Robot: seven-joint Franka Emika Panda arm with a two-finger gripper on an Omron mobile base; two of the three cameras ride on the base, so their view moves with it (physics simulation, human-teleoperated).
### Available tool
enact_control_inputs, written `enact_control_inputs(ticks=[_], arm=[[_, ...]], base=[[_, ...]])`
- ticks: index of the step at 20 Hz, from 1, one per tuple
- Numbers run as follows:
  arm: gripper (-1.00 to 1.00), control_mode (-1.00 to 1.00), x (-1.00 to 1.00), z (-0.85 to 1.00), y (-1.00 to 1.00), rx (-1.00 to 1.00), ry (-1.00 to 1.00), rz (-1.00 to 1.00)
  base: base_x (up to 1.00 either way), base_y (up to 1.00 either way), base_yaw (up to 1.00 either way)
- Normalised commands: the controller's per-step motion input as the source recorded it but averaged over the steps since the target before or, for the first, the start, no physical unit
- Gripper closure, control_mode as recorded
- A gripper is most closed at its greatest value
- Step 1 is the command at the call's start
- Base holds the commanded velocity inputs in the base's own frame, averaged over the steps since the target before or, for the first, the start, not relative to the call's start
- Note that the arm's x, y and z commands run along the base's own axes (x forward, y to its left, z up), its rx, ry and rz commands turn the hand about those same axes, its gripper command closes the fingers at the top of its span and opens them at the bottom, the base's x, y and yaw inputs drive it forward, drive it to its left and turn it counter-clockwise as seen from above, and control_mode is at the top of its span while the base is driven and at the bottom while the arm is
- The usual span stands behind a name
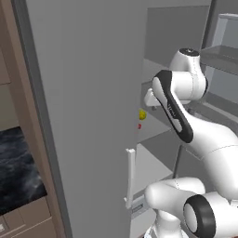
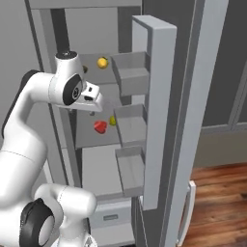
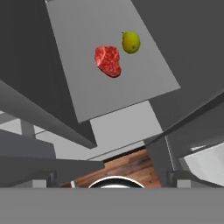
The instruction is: Take the kiwi and lemon from the highest rack and move them to the second highest rack where the steak and pear are located, to maximize freezer space. Close the freezer door after rearranging.
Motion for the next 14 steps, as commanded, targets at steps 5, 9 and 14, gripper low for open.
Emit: enact_control_inputs(ticks=[5, 9, 14], arm=[[-1.00, 1.00, 0.00, 0.00, 0.00, 0.00, 0.00, 0.00], [-1.00, 1.00, 0.00, 0.00, 0.00, 0.00, 0.00, 0.00], [-1.00, 1.00, 0.00, 0.00, 0.00, 0.00, 0.00, 0.00]], base=[[0.70, -0.55, 0.11], [0.34, -0.62, 0.08], [0.43, -0.16, 0.22]])
